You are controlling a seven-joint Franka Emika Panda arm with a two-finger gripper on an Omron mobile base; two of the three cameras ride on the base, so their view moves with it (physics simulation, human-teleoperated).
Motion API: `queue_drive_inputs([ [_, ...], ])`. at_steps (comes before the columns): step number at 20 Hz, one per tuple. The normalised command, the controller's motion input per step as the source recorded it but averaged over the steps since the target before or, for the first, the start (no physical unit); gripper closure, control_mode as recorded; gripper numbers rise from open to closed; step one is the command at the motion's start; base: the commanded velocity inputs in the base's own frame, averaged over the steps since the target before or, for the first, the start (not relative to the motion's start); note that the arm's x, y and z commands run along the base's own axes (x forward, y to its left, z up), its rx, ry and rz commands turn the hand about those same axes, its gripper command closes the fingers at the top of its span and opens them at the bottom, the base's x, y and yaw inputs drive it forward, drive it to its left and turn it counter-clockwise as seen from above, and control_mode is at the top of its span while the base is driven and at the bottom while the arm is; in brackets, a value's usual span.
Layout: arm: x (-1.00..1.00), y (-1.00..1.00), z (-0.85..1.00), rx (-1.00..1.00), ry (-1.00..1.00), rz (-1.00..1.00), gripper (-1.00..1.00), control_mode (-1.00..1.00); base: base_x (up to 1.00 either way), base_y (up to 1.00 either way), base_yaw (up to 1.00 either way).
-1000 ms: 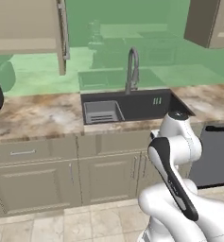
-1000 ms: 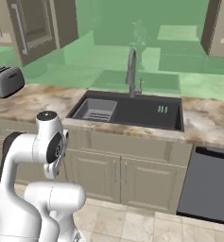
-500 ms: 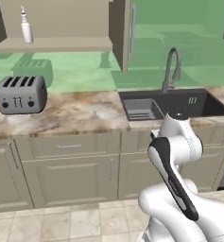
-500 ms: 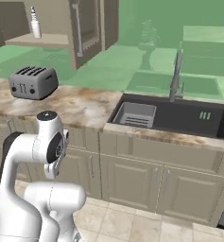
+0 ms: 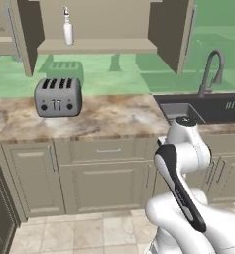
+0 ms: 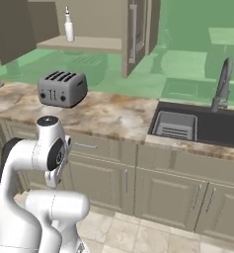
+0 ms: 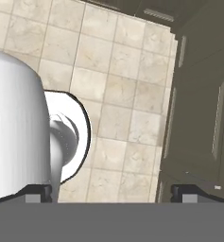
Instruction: Move the cutting board and knife to the sink. Then move spray from the cabinet to the counter.
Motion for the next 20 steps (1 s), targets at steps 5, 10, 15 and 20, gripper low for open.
queue_drive_inputs([
  [5,0.0,0.0,0.0,0.0,0.0,0.0,-1.0,1.0,0.47,0.18,0.0],
  [10,0.0,0.0,0.0,0.0,0.0,0.0,-1.0,1.0,0.51,0.25,0.0],
  [15,0.0,0.0,0.0,0.0,0.0,0.0,-1.0,1.0,0.44,0.5,0.0],
  [20,0.0,0.0,0.0,0.0,0.0,0.0,-1.0,1.0,0.45,0.53,-0.02],
])
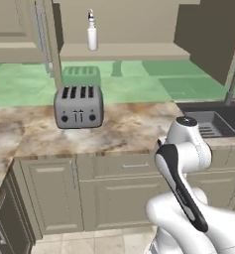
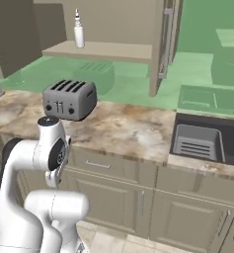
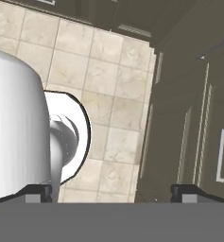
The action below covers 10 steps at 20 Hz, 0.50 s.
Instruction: Move the cutting board and knife to the sink. Then move spray from the cabinet to the counter.
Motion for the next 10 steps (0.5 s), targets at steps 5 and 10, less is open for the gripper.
queue_drive_inputs([
  [5,0.0,0.0,0.0,0.0,0.0,0.0,-1.0,1.0,0.55,0.37,-0.06],
  [10,0.0,0.0,0.0,0.0,0.0,0.0,-1.0,1.0,0.5,0.3,-0.1],
])
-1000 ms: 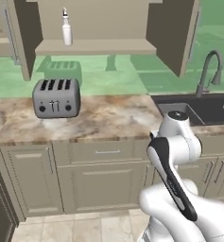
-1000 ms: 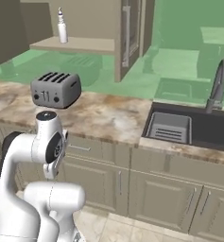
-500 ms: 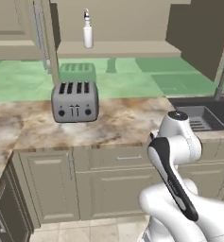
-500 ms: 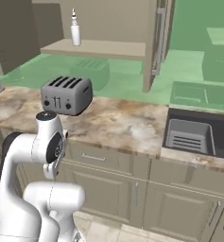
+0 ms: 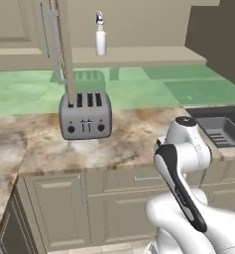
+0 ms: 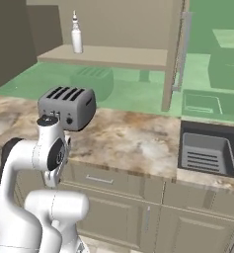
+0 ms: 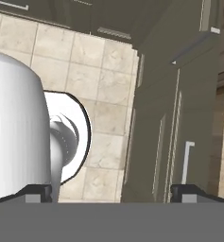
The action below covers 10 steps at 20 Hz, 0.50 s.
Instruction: Move the cutting board and knife to the sink. Then move spray from the cabinet to the counter.
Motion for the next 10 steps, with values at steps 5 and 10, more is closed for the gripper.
queue_drive_inputs([
  [5,0.0,0.0,0.0,0.0,0.0,0.0,-1.0,1.0,0.46,0.34,-0.19],
  [10,0.0,0.0,0.0,0.0,0.0,0.0,-1.0,1.0,0.41,0.27,-0.25],
])
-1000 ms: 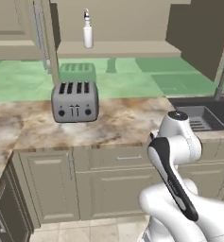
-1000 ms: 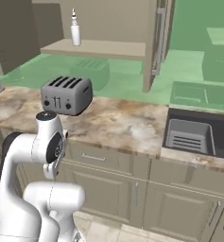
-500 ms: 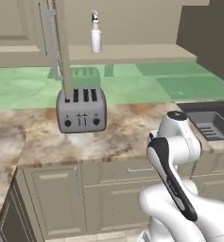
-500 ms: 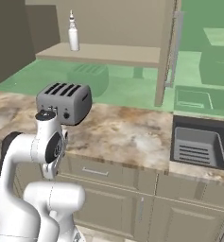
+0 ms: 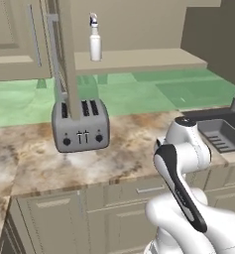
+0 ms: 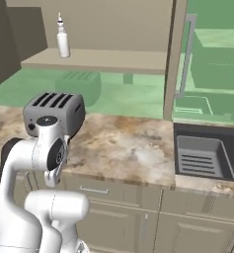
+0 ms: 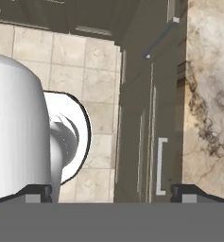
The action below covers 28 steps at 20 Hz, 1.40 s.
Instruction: Move the cutting board and knife to the sink. Then move spray from the cabinet to the counter.
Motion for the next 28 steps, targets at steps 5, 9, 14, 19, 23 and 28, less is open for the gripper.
queue_drive_inputs([
  [5,0.0,0.0,0.0,0.0,0.0,0.0,-1.0,1.0,0.4,0.16,-0.23],
  [9,0.0,0.0,0.0,0.0,0.0,0.0,-1.0,1.0,0.39,0.03,-0.19],
  [14,0.0,-0.02,0.0,0.01,0.0,0.0,-1.0,-1.0,0.01,0.0,-0.01],
  [19,0.13,0.33,0.02,0.02,0.0,-0.14,-1.0,-1.0,0.0,0.0,0.0],
  [23,0.03,0.73,0.4,0.0,-0.1,-0.28,-1.0,-1.0,0.0,0.0,0.0],
  [28,0.0,0.65,0.72,0.01,-0.26,-0.25,-1.0,-1.0,0.0,0.0,0.0],
])
